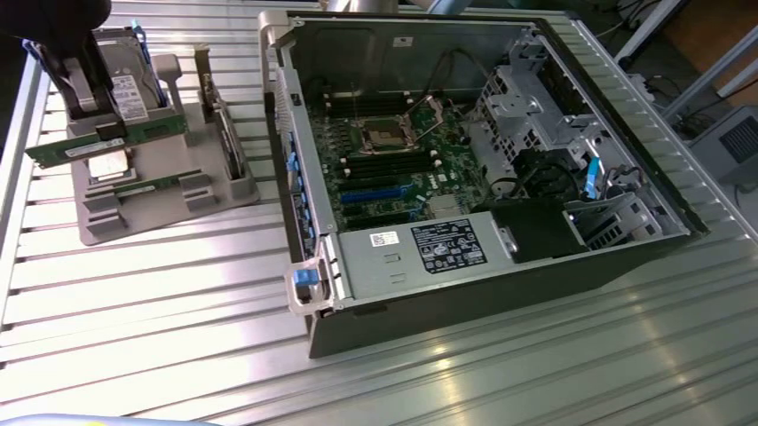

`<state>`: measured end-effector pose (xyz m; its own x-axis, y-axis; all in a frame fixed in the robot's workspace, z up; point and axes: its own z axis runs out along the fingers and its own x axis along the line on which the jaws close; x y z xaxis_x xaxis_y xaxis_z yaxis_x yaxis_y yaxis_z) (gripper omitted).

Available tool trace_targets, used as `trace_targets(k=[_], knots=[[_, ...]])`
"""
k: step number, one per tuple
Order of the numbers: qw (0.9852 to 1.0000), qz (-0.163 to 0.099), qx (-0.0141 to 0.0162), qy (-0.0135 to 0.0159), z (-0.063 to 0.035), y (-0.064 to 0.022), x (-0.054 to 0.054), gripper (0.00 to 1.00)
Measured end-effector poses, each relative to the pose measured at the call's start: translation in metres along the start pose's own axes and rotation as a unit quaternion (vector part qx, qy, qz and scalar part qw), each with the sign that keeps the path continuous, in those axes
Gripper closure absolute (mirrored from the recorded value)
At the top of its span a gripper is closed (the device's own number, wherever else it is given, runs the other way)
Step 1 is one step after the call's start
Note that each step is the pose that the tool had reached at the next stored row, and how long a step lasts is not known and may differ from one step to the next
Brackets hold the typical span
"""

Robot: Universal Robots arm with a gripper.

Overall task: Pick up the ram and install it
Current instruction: 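Pick up the ram and move it above insertion slot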

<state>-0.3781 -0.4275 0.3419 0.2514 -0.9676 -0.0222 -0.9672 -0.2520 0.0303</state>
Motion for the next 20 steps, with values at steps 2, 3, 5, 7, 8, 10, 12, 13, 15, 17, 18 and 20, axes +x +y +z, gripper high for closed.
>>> trace_targets(k=[2,3,5,7,8,10,12,13,15,17,18,20], knots=[[1.0000,0.000,0.0000,0.0000,-0.0013,0.0000,0.000,0.87],[1.0000,0.000,0.0000,0.0000,-0.0021,0.0001,0.000,0.87],[1.0000,0.000,0.0000,0.0000,-0.0040,0.0001,0.000,0.87],[1.0000,0.000,0.0001,0.0000,-0.0058,0.0002,0.000,0.87],[1.0000,0.000,0.0000,0.0000,-0.0064,0.0002,0.000,0.87],[1.0000,0.000,0.0000,0.0000,-0.0078,0.0002,0.000,0.87],[1.0000,0.000,0.0000,0.0000,-0.0089,0.0003,0.000,0.87],[1.0000,0.000,0.0000,0.0000,-0.0107,0.0003,0.000,0.87],[1.0000,0.000,0.0000,0.0000,-0.0124,0.0004,0.000,0.87],[1.0000,0.000,0.0000,0.0000,-0.0144,0.0004,0.000,0.87],[1.0000,0.000,0.0001,0.0000,-0.0153,0.0005,0.000,0.87],[1.0000,0.000,0.0000,0.0000,-0.0175,0.0005,0.000,0.87]])
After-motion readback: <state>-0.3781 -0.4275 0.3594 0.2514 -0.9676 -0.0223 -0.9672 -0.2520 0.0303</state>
